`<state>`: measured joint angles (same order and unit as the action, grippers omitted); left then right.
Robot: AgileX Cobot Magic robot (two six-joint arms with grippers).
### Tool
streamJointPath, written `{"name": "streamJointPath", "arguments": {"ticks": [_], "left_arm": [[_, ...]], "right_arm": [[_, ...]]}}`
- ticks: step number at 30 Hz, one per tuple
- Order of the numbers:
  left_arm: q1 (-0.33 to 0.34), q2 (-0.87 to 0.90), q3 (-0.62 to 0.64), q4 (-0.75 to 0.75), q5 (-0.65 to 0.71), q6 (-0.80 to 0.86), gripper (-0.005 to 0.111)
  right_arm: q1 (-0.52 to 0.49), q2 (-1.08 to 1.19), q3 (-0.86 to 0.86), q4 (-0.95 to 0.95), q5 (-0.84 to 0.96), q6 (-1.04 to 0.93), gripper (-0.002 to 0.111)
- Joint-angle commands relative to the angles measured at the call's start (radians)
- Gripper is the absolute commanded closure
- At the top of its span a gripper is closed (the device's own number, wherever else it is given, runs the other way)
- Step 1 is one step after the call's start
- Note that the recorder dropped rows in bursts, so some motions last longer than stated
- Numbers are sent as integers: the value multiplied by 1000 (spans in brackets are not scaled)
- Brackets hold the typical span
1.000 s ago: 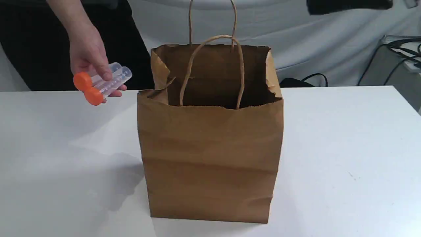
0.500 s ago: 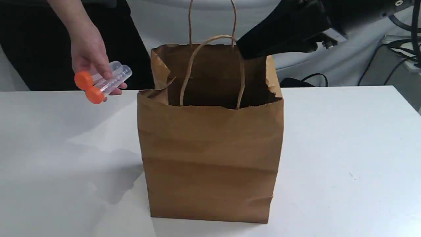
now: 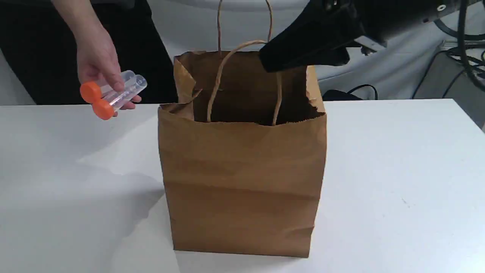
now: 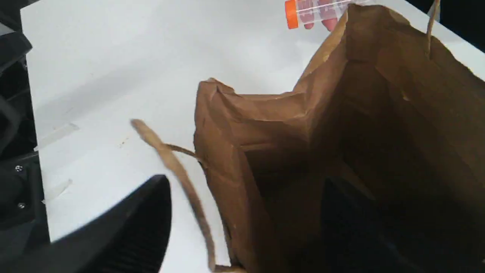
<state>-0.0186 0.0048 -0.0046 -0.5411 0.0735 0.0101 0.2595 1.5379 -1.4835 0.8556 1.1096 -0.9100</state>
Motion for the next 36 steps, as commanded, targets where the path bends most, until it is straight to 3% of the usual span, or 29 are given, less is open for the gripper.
{"name": "streamJointPath", "arguments": {"ticks": [1,5,7,13,19,22,25,30,36], "left_arm": [[3,-5,5,5,-16,0,107],[3,-5,5,5,-16,0,107],[3,-5,5,5,-16,0,107],[3,-5,5,5,-21,-1,107],[3,-5,5,-84,-40,-18,107],[3,-5,-32,-104,58,-18,107],[3,-5,-124,-104,156,-2,107],[3,99,-294,-104,183,73,107],[3,431,-587,-104,292,249,107]], "right_arm": [[0,40,-2,30,2,1,51],[0,70,-2,52,9,1,53],[0,75,-2,52,19,1,59],[0,75,-2,52,43,1,108],[0,75,-2,52,39,3,108],[0,75,-2,52,39,3,108],[0,75,-2,52,39,1,108],[0,75,-2,52,37,1,108],[0,75,-2,52,39,1,108]]}}
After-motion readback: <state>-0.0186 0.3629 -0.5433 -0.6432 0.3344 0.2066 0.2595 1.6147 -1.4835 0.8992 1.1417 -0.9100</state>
